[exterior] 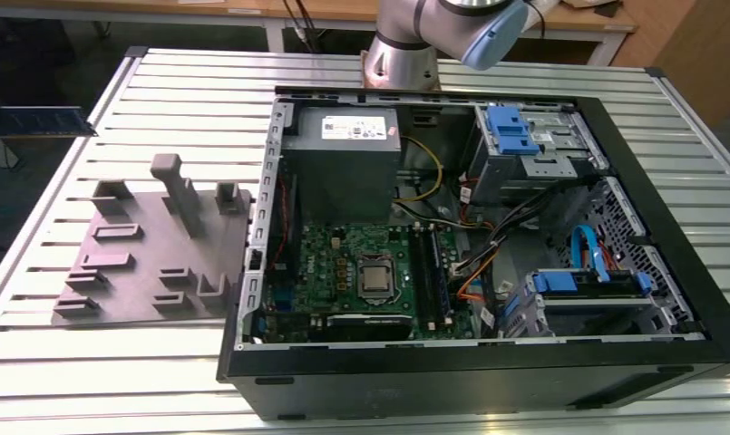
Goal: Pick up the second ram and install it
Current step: 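Pick up the second ram and move it above second insertion slot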
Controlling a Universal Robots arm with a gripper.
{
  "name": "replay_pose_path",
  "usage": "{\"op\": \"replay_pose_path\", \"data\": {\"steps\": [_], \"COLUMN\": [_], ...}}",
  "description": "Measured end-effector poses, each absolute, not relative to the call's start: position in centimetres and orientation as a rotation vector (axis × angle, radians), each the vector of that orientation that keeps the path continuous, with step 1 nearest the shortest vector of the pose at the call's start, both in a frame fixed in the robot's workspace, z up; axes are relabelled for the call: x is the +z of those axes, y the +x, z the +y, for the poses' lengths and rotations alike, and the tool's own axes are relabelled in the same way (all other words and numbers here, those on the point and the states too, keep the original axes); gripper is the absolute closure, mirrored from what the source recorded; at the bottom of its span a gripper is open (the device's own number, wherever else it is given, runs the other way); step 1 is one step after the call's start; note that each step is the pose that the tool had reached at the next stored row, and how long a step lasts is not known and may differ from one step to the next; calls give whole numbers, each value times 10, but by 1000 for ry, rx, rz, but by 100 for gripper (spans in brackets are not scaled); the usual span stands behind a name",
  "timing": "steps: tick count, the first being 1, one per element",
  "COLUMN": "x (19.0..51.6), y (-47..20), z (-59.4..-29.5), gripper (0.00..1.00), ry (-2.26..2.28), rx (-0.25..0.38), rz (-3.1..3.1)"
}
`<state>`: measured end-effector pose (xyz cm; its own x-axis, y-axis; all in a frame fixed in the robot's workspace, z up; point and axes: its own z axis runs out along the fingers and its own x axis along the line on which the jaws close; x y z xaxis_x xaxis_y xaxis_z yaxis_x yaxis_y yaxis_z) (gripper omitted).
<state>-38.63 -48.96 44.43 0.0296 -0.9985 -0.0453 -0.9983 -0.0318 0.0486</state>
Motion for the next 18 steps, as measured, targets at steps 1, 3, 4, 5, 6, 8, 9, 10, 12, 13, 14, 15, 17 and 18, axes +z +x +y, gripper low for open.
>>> {"op": "replay_pose_path", "data": {"steps": [1,3,4,5,6,8,9,10,12,13,14,15,17,18], "x": [446,450,452,454,456,460,462,464,468,470,472,474,478,479], "y": [-386,-386,-386,-386,-386,-386,-386,-386,-386,-386,-386,-386,-386,-386], "z": [-490,-490,-490,-490,-490,-490,-490,-490,-490,-490,-490,-490,-490,-490], "gripper": [87,87,87,87,87,87,87,87,87,87,87,87,87,87], "ry": [2252,2252,2252,2252,2252,2252,2252,2252,2252,2252,2252,2252,2251,2252], "rx": [-104,-104,-104,-104,-104,-104,-104,-104,-104,-104,-104,-104,-104,-104], "rz": [-2183,-2183,-2183,-2183,-2183,-2183,-2183,-2183,-2183,-2183,-2183,-2183,-2183,-2183]}}
